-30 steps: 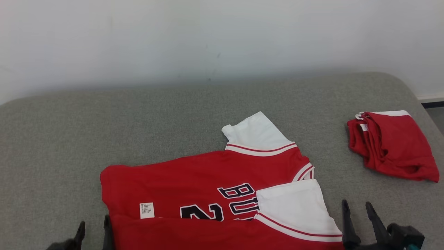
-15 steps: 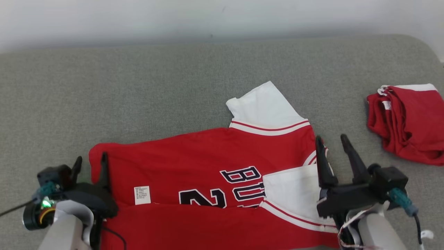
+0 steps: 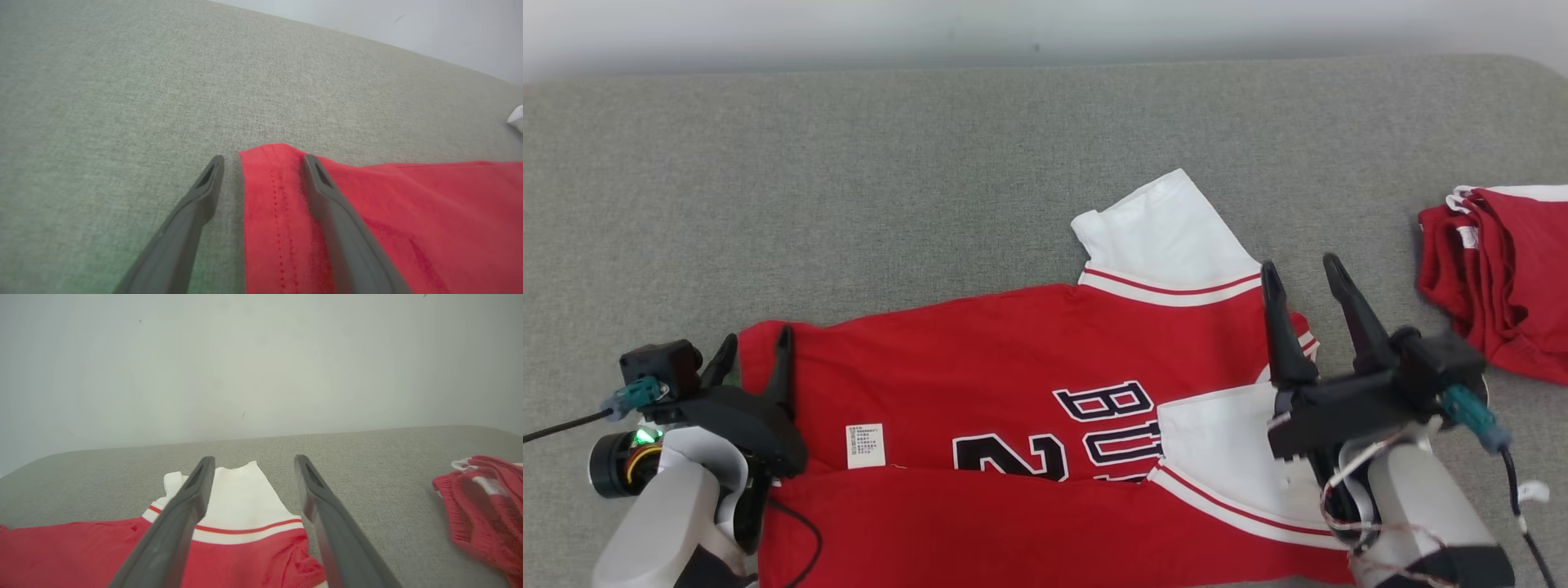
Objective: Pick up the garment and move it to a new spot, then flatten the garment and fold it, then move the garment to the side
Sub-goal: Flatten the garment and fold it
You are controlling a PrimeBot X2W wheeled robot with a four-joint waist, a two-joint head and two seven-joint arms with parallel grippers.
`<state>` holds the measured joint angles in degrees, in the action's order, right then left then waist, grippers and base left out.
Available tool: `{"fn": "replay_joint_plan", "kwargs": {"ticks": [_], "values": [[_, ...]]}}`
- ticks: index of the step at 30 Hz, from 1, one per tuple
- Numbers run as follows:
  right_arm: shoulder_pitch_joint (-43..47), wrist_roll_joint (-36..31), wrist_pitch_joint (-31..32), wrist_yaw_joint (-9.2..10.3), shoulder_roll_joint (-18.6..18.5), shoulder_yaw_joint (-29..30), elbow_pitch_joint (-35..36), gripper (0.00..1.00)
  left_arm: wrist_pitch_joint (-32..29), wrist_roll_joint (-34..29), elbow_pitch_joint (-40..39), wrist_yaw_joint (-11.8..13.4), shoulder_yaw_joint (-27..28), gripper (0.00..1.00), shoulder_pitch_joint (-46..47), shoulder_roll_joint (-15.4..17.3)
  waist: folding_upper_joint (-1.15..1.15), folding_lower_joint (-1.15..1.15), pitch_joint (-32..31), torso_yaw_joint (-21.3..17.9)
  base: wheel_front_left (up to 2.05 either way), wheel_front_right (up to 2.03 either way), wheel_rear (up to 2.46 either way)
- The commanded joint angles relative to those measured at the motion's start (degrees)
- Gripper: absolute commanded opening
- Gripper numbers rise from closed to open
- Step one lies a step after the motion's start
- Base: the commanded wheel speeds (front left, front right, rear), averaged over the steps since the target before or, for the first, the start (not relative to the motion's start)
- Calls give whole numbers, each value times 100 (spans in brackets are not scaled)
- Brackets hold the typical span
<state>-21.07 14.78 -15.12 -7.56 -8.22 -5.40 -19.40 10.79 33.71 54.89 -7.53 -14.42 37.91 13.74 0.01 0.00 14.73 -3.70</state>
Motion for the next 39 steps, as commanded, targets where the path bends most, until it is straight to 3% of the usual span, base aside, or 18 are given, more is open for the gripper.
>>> {"fn": "replay_joint_plan", "kwargs": {"ticks": [1,5,13,15,17,26,36,37,39], "values": [[-260,38,3,18,-111,-106,-75,100,53,59,7,11,-96,95,98,71,-1,0,33,14,0,0,0],[-847,25,4,18,-406,-412,-590,100,57,273,35,11,-352,49,161,122,-1,0,97,57,0,0,0],[-1956,229,223,18,-777,-1092,-1652,100,-25,545,77,11,-734,39,289,91,-1,0,180,176,0,0,0],[-2424,383,538,18,-850,-1492,-2033,100,134,623,15,11,-841,31,365,144,-1,0,261,216,0,0,0],[-2738,532,846,18,-879,-1734,-2286,100,181,665,9,11,-923,0,424,145,-1,0,334,244,0,0,0],[-3895,1100,2257,18,-1043,-2603,-3359,100,314,758,24,12,-1345,0,728,22,-1,0,682,519,0,0,0],[-4501,1447,2775,18,-1079,-2998,-4103,100,407,890,-21,14,-1763,0,1025,-15,-1,0,901,778,0,0,0],[-4564,1445,2800,18,-1087,-3000,-4202,87,412,913,-23,14,-1792,0,1050,-21,-1,0,922,797,0,0,0],[-4608,1408,2883,18,-1046,-3035,-4396,33,415,957,-13,14,-1844,0,1074,-34,-1,0,937,818,0,0,0]]}}
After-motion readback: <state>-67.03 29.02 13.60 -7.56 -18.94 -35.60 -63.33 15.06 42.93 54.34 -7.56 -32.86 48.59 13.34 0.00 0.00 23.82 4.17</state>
